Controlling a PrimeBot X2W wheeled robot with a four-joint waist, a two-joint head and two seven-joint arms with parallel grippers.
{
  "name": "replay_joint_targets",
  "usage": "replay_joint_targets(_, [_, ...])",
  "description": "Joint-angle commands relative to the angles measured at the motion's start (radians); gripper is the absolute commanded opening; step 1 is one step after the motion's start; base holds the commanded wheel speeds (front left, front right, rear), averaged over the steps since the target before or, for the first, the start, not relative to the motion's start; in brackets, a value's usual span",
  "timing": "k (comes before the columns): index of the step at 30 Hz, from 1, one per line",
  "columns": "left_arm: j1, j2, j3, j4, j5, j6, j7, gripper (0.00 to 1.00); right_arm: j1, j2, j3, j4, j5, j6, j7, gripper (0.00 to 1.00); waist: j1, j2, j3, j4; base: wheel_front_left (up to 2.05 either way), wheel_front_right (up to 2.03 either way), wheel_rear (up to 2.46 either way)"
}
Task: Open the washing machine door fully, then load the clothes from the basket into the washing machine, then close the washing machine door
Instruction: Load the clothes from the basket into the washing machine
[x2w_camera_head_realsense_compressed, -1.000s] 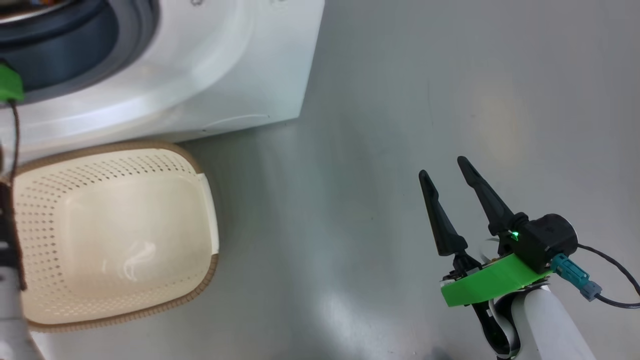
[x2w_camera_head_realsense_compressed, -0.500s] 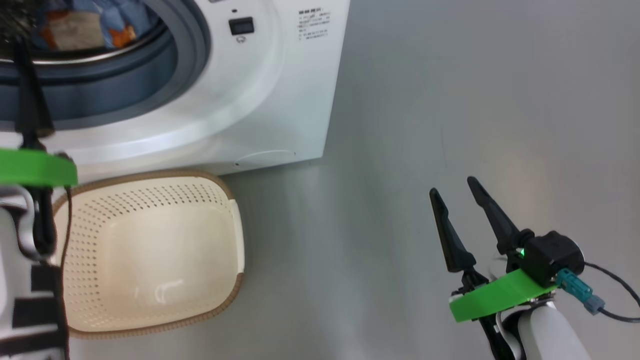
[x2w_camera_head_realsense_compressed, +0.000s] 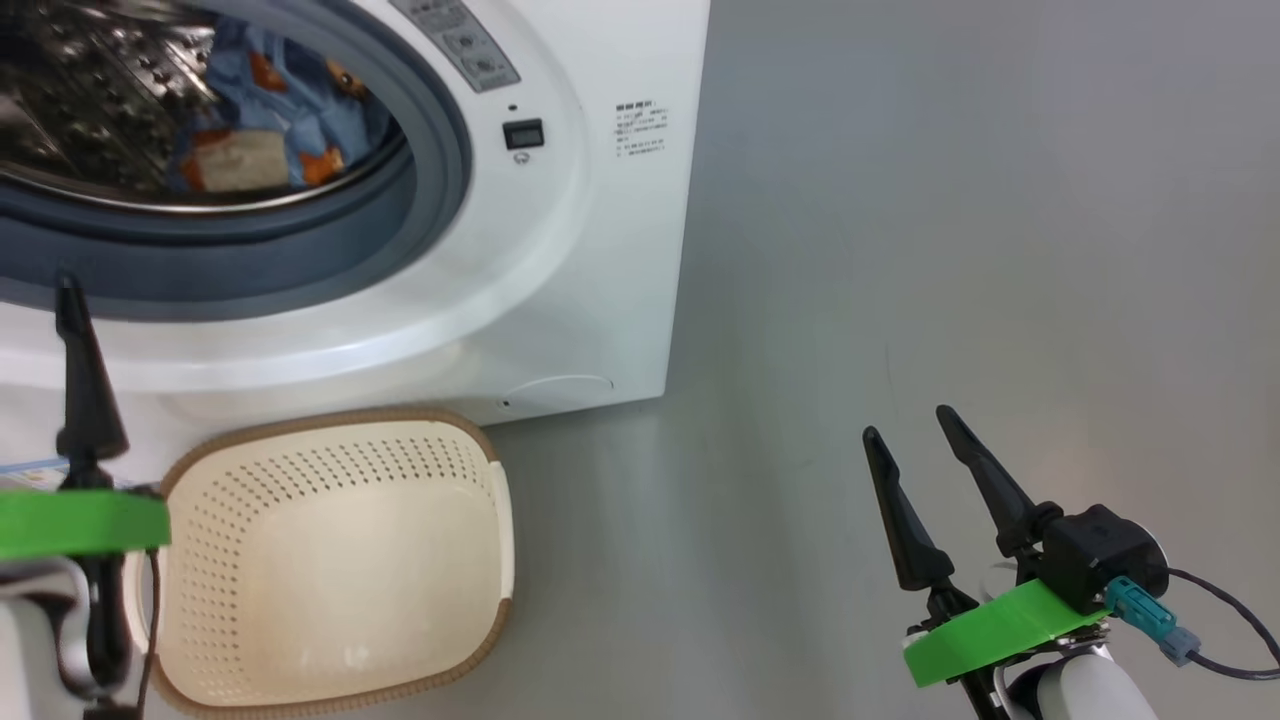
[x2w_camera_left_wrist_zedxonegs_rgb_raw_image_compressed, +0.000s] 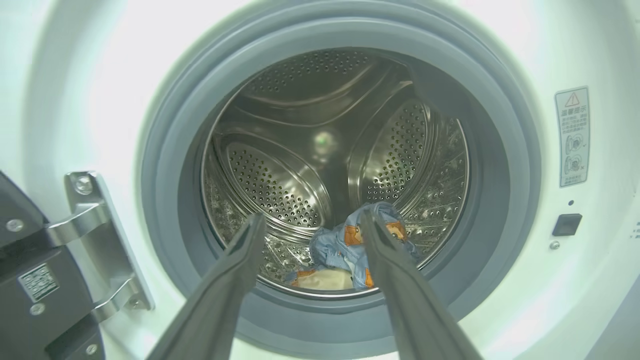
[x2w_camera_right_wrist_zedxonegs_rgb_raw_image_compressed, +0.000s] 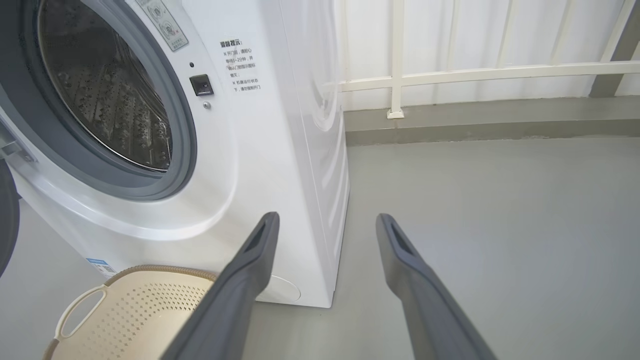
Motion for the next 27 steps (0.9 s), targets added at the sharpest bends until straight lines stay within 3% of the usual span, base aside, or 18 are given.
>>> replay_joint_targets(1, [0.025, 0.024, 0.037, -0.041, -0.011, 0.005, -0.002, 1.0, 0.008, 0.004, 0.017, -0.022, -0.013, 0.001, -0.005, 1.0, 0.0, 0.0, -0.031, 0.008, 0.0, 0.0, 0.0])
replay_joint_targets(14, [0.24, -0.027, 0.045, -0.139, -0.01, 0.035, 0.0, 1.0, 0.05, 0.004, 0.031, -0.001, -0.011, 0.001, -0.005, 1.0, 0.0, 0.0, -0.135, 0.004, 0.0, 0.0, 0.0])
replay_joint_targets(27, [0.425, -0.058, 0.015, -0.178, -0.001, 0.063, 0.003, 1.0, 0.085, 0.004, 0.019, -0.011, -0.024, 0.001, -0.005, 1.0, 0.0, 0.0, -0.168, 0.015, 0.0, 0.0, 0.0])
